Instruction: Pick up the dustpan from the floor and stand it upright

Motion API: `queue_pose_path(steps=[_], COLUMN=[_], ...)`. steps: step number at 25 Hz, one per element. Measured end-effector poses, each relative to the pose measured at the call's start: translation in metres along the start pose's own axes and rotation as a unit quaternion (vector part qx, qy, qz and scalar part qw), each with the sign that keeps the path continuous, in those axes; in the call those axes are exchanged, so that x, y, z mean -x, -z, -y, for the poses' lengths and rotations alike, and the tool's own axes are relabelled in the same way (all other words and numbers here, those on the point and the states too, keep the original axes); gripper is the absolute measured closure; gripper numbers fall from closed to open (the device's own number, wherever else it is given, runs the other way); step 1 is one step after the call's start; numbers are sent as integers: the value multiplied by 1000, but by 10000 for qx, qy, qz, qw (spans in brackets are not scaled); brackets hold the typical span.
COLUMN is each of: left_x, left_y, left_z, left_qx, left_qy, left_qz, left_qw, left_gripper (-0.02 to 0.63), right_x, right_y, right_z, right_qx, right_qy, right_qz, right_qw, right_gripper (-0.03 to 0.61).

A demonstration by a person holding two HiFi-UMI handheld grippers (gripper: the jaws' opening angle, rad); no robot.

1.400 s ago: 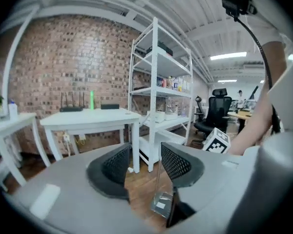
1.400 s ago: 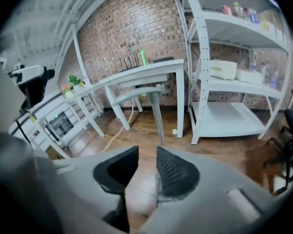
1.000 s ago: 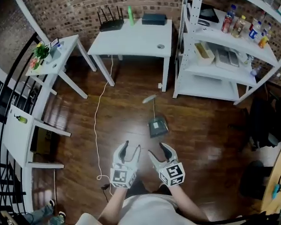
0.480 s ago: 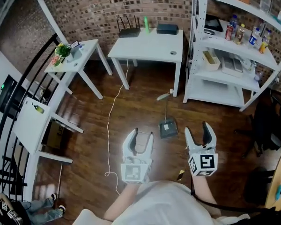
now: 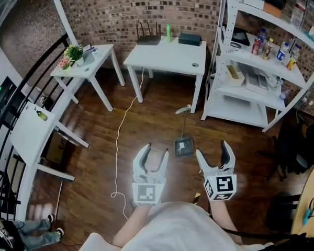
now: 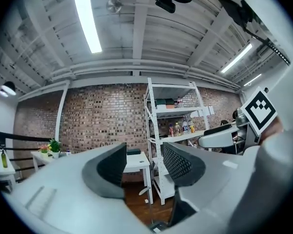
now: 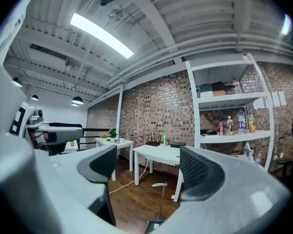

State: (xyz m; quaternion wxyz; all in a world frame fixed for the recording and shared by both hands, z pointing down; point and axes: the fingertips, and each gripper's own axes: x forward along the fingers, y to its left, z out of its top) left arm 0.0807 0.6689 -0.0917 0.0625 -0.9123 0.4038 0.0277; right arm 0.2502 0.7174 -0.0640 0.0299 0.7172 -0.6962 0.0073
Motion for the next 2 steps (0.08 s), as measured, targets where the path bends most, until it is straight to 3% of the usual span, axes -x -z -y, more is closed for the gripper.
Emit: queue_pose_path(steps=[2], left_x=[-6], left_y=[4], left_z=[23], left_qx=[-10], left_qy=[50], left_qz=[-62], left_qw=[10000], left_gripper=[374], right_x=[6], right_y=[12], right_z=[13], right_qx=[-146], right_qy=[-95], right_qz=[-114], right_qw=[9998], right_gripper=[198])
